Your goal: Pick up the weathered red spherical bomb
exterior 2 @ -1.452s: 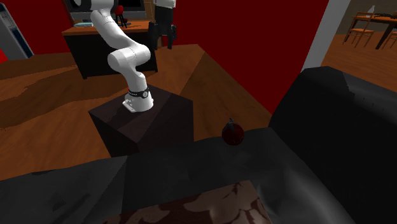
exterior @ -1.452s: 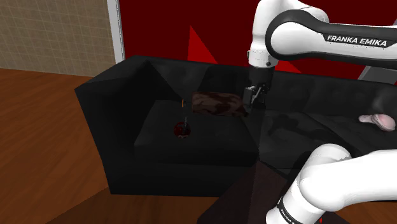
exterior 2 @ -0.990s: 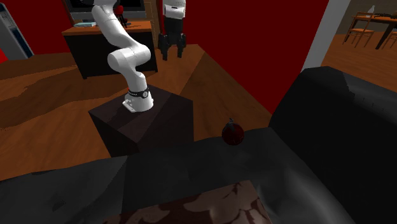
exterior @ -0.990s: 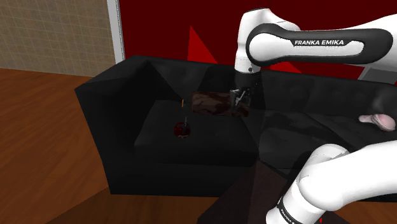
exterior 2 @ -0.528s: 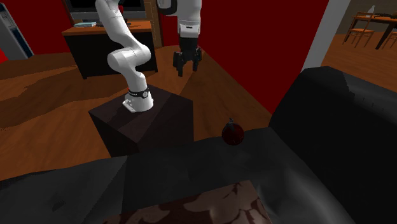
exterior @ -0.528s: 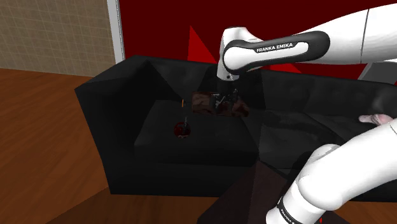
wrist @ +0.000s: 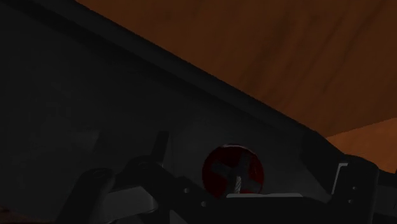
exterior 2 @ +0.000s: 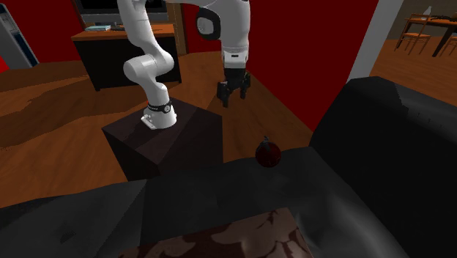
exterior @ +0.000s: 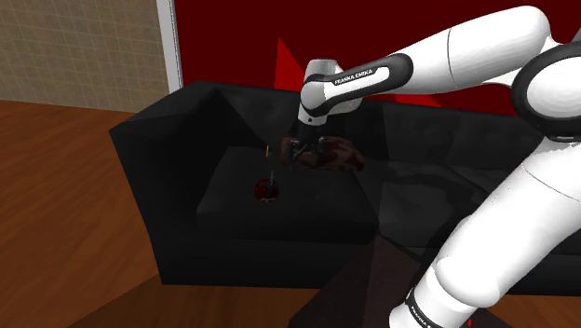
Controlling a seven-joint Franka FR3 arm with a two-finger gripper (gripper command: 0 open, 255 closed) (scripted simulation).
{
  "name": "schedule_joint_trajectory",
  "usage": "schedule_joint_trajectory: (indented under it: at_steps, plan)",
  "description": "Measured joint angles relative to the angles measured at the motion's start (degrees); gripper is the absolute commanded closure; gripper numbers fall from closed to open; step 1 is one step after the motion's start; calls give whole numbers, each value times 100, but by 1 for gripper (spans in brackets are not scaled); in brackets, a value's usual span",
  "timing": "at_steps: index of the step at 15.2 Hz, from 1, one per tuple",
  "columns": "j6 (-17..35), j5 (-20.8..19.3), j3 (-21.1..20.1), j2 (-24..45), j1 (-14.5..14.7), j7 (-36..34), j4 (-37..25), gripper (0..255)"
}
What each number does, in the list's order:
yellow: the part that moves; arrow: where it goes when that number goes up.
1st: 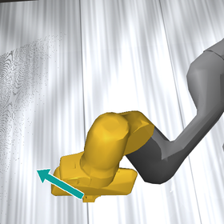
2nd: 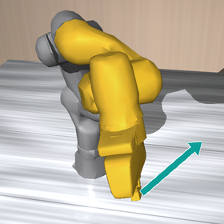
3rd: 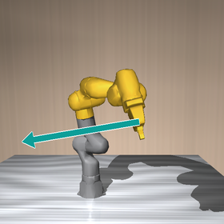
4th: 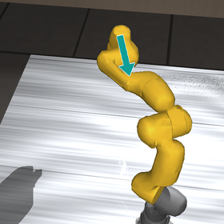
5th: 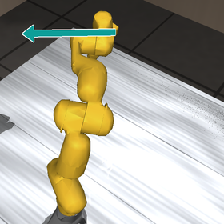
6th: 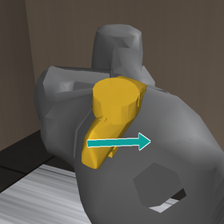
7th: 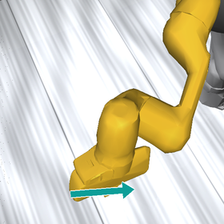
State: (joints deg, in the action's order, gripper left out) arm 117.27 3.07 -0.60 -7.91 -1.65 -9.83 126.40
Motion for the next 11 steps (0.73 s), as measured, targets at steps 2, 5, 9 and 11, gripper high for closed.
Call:
schedule_joint_trajectory:
  at_steps: [2,5,9,11]
  plan:
    - [220,144,18,455,-3,-37,-269,0]
    - [460,375,26,1110,-9,-92,-738,0]
    - [671,688,47,1948,-72,-90,-1427,0]
    - [749,848,39,2431,-109,-97,-1868,0]
